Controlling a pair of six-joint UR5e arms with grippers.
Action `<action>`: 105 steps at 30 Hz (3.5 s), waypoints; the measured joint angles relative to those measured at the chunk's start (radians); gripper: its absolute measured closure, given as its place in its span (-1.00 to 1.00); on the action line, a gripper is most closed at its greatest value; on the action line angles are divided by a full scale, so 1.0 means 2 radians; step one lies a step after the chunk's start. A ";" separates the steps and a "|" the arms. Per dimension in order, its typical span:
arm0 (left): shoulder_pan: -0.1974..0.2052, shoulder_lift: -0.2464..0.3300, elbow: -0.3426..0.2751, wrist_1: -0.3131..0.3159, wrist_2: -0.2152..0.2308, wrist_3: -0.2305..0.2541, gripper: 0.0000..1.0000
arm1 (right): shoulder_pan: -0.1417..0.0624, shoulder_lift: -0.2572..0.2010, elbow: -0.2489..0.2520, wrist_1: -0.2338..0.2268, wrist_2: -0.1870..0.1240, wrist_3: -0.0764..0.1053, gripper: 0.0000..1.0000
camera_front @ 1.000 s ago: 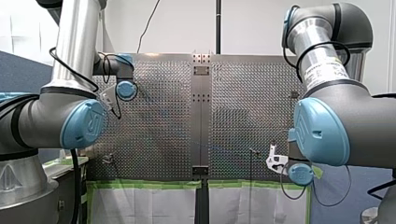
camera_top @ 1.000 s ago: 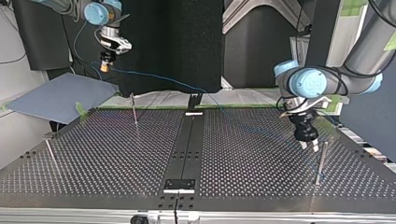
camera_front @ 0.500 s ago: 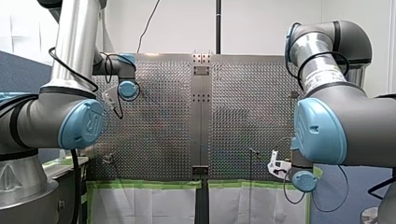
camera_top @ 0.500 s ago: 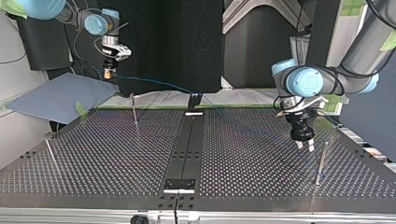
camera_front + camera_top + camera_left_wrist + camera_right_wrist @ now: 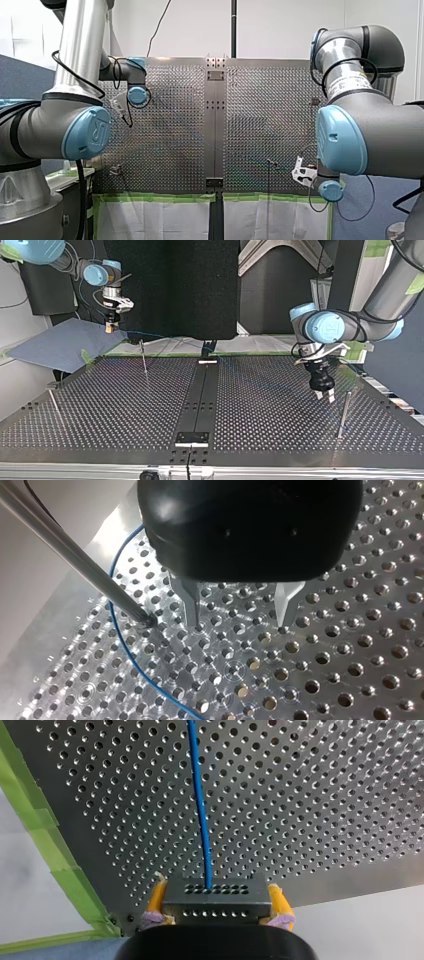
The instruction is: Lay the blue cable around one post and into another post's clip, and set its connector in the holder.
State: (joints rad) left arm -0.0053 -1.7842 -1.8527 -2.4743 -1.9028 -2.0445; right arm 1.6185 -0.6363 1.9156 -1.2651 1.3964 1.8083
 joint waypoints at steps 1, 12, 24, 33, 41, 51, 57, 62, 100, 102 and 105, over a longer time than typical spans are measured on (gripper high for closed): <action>0.000 0.000 0.000 0.000 0.000 0.000 -0.48 | 0.000 0.001 0.000 0.000 0.000 -0.001 1.00; -0.003 0.000 0.000 -0.018 -0.005 -0.016 -0.48 | 0.003 0.005 -0.001 0.002 -0.005 -0.004 1.00; 0.007 0.031 -0.025 -0.029 -0.009 -0.071 -0.48 | 0.004 0.005 -0.001 0.008 -0.006 -0.004 1.00; 0.026 0.077 -0.071 -0.050 -0.019 -0.068 -0.54 | 0.004 0.005 -0.001 0.010 -0.006 -0.004 1.00; 0.028 0.114 -0.108 -0.087 -0.025 -0.032 -0.59 | 0.004 0.005 -0.001 0.012 -0.005 -0.004 1.00; 0.029 0.160 -0.090 -0.133 -0.036 0.007 -0.59 | 0.004 0.005 -0.002 0.012 -0.005 -0.004 1.00; 0.030 0.187 -0.064 -0.159 -0.040 0.032 -0.59 | 0.005 0.005 -0.002 0.012 -0.005 -0.004 1.00; 0.030 0.208 -0.042 -0.181 -0.048 0.053 -0.59 | 0.007 0.005 -0.002 0.013 -0.005 -0.004 1.00; -0.016 0.211 0.115 -0.343 -0.037 0.216 -0.59 | 0.013 0.005 -0.004 0.015 -0.005 -0.001 1.00; -0.022 0.201 0.117 -0.355 -0.038 0.228 -0.59 | 0.013 0.005 -0.004 0.016 -0.005 0.000 1.00; -0.029 0.190 0.117 -0.370 -0.044 0.243 -0.59 | 0.013 0.005 -0.004 0.016 -0.005 0.001 1.00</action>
State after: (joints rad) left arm -0.0633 -1.4050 -1.6177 -3.2142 -1.9904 -1.5593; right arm 1.6449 -0.6254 1.9079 -1.2326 1.3856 1.8099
